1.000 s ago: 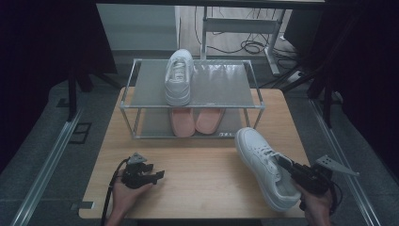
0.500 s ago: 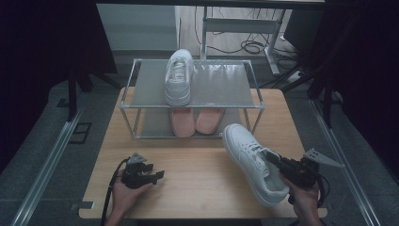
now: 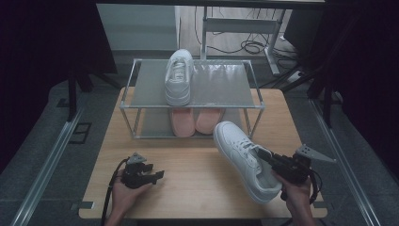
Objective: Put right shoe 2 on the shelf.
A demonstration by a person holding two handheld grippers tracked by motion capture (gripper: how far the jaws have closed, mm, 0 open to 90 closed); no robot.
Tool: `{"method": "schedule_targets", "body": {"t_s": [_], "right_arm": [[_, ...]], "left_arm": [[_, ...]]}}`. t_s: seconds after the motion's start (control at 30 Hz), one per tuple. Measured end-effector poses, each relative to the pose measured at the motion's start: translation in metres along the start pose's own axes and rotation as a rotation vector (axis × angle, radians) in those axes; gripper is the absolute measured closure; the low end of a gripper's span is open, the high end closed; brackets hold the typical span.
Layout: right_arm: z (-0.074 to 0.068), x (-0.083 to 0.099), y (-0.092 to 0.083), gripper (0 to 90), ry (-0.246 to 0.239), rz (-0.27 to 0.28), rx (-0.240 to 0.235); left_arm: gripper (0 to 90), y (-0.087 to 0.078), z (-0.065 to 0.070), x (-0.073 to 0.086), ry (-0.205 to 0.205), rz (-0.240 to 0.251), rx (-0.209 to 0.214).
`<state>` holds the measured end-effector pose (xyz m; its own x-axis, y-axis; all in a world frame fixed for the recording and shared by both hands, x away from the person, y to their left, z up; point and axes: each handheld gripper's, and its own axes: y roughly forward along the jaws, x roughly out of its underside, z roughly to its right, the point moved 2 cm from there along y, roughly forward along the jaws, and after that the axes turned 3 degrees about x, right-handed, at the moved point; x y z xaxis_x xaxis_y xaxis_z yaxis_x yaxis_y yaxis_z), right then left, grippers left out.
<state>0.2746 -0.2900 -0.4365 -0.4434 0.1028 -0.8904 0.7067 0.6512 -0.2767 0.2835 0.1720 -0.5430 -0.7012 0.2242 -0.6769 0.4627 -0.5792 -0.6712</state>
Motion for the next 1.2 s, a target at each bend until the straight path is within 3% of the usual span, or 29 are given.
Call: {"method": "schedule_targets", "body": {"t_s": [0.63,1.2], "right_arm": [[-0.018,-0.018,0.011,82.2,0.016,0.042,-0.079],[-0.028,-0.036,0.016,82.2,0.021,0.075,-0.108]], "left_arm": [[39.7,-0.001,0.000,0.000,-0.001,0.001,0.003],[39.7,0.000,0.000,0.000,0.000,-0.001,0.004]]}}
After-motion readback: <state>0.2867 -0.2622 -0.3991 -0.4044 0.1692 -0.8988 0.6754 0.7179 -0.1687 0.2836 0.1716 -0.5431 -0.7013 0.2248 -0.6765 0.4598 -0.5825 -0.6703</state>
